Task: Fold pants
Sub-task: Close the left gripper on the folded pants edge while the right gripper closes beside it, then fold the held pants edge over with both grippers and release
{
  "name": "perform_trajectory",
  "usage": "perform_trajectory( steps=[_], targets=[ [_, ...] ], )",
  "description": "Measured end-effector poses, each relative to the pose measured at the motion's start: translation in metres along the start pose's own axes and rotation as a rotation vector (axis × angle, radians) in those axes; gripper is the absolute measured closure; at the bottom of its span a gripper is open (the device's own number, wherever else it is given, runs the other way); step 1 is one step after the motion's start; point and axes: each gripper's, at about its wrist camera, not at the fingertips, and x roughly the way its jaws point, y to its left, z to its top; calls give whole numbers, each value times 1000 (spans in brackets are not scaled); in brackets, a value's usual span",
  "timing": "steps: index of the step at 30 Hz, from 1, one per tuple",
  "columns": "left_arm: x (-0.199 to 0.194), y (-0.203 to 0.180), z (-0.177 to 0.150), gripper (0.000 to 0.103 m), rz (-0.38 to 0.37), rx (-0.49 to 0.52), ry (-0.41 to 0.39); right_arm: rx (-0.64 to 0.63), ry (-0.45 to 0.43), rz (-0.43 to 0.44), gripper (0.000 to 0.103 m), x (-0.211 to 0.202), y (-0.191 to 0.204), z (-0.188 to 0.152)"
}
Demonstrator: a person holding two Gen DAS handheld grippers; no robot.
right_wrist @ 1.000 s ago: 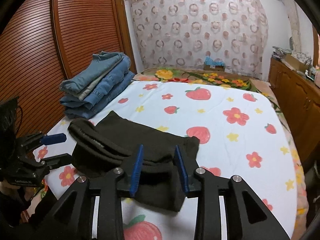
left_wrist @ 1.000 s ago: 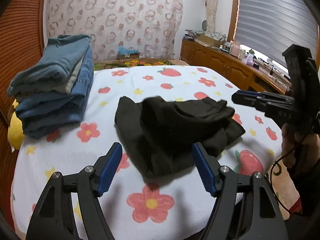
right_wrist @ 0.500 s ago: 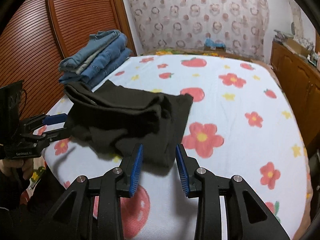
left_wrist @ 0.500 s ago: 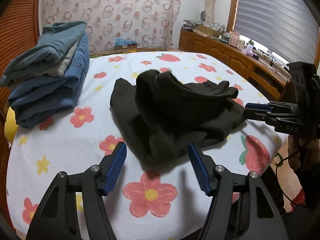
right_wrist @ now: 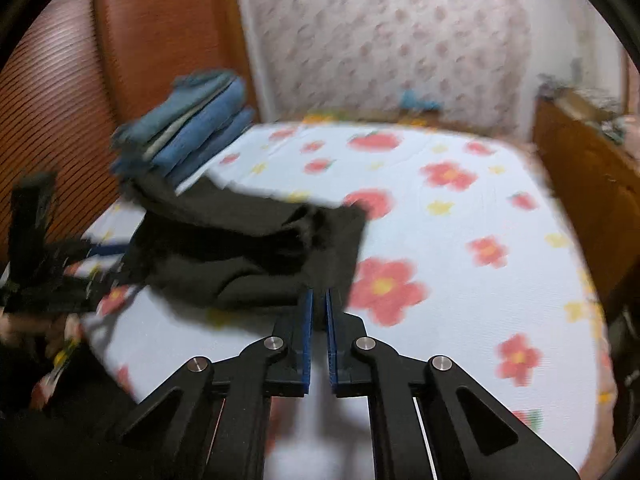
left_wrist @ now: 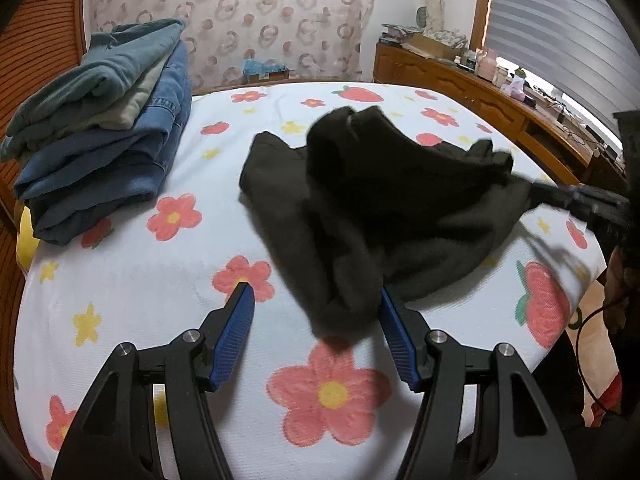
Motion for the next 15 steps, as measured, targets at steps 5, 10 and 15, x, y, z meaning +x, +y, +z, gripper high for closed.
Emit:
perform_trajectory(
  steps=[5,10,15],
  targets=[
    [-3,-1,1,50,-31,-5,-22,5,22,35,97,3,0,-3],
    [-5,-7,3,73,-72,17,-43,33,30,62,97,5,-6,-4],
    [-14,-3,7,92,-72,-9,-90,32,26,74,97,5,-9,-4]
  ],
)
